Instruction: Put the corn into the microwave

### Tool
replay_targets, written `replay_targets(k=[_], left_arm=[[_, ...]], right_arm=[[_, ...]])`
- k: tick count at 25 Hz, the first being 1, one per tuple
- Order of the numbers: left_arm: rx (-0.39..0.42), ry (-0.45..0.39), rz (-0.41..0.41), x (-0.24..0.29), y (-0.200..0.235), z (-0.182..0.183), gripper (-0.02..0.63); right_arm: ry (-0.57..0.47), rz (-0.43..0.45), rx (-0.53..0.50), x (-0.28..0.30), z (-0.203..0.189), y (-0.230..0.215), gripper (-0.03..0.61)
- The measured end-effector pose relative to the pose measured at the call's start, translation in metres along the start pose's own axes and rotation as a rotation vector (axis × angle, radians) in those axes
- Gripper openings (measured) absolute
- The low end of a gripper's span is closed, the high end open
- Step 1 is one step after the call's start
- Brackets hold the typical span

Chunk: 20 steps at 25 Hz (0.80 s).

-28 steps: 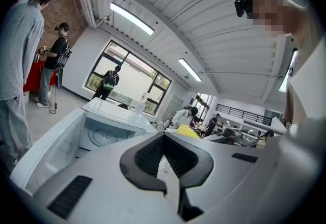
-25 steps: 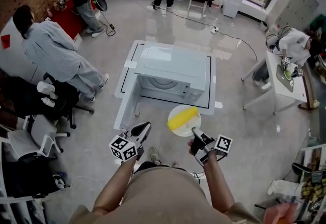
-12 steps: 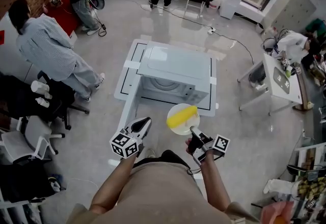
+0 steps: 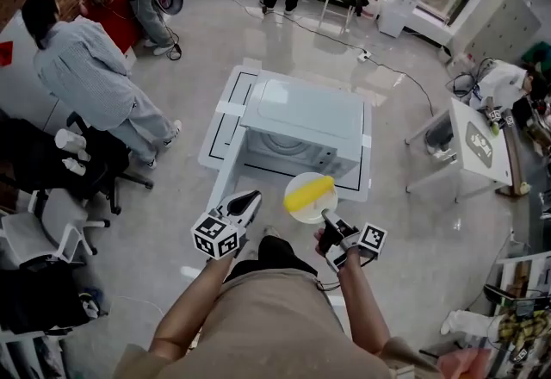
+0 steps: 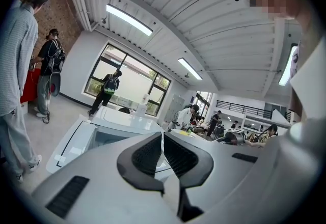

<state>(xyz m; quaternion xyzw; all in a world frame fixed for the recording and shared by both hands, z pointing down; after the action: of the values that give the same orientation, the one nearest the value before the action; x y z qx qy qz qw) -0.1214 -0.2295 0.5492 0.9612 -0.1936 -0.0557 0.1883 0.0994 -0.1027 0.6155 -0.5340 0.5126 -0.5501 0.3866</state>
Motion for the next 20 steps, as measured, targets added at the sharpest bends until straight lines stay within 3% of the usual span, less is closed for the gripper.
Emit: replay_targets(k=[10, 20], left_arm=[[0.027, 0.009, 0.019, 0.022, 0.015, 0.002, 0.005], [0.067, 0.079, 0.024, 0.050, 0.020, -0.013, 0.005]], right_arm=[[0.013, 0.012, -0.002, 0.040, 0.014, -0.024, 0.025], [0.035, -0.024, -0.003, 0.081, 0.033, -0.077, 0.025]])
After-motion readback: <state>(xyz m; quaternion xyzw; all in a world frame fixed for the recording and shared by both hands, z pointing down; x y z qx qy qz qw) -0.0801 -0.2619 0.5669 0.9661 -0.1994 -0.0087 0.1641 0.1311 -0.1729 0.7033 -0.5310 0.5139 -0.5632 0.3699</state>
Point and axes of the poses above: the fingertips, and each gripper's own axes: x forward along the fingers, y to its left, z out of its top, the point moved 4 cm from there along -x, backward along the fingers, and after that the axes turned 10 degrees about -y, right-handed, at the moved point
